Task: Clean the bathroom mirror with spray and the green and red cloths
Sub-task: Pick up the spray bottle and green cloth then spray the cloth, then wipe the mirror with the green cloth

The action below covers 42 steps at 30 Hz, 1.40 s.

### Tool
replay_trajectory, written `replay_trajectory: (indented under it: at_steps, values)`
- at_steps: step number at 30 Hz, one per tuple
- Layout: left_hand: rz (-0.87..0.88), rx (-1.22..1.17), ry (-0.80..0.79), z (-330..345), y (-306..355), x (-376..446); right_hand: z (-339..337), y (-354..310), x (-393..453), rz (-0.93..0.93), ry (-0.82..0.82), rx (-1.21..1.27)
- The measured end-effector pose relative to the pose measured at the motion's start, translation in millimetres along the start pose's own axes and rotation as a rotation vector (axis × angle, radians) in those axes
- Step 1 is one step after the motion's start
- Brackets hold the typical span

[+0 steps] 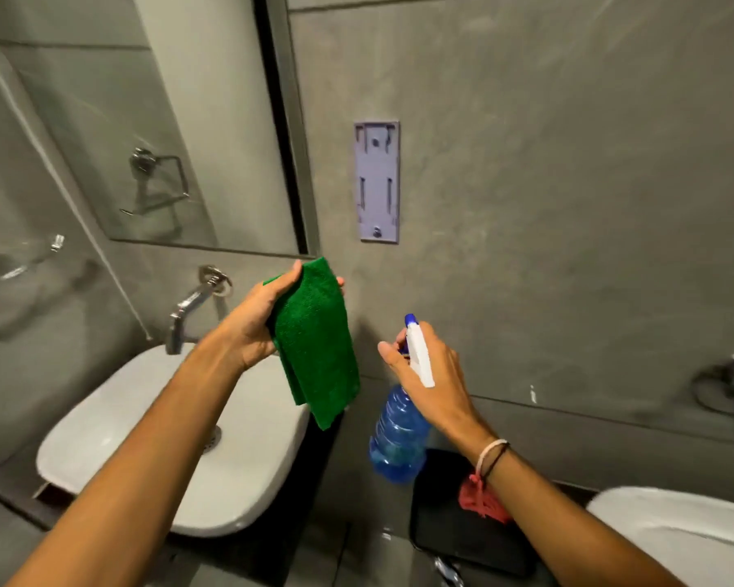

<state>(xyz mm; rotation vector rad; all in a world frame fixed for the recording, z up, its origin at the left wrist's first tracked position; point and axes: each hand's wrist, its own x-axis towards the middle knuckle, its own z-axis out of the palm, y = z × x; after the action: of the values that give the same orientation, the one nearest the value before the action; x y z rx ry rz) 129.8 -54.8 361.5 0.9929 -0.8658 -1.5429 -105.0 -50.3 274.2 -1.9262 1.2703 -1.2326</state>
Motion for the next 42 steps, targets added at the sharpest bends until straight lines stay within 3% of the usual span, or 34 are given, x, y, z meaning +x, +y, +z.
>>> replay_trajectory:
  at_steps: [15, 25, 31, 35, 38, 42]
  values:
    - [-0.095, -0.213, 0.239, -2, -203, 71, 44, 224, -36, 0.393, 0.068, -0.019]
    - [-0.136, -0.247, 0.273, -18, -265, 84, 64, 277, -56, 0.414, 0.071, -0.161]
    - [-0.118, -0.212, 0.260, -7, -247, 75, 33, 265, -75, 0.386, -0.038, -0.151]
    - [-0.021, -0.098, 0.253, 16, -205, 67, 12, 222, -87, 0.333, 0.184, -0.218]
    - [0.093, 0.030, 0.163, 38, -149, 50, -2, 143, -57, 0.207, 0.210, 0.193]
    - [0.211, 0.136, 0.091, 63, -69, 17, -27, 37, 10, 0.116, -0.067, 0.467]
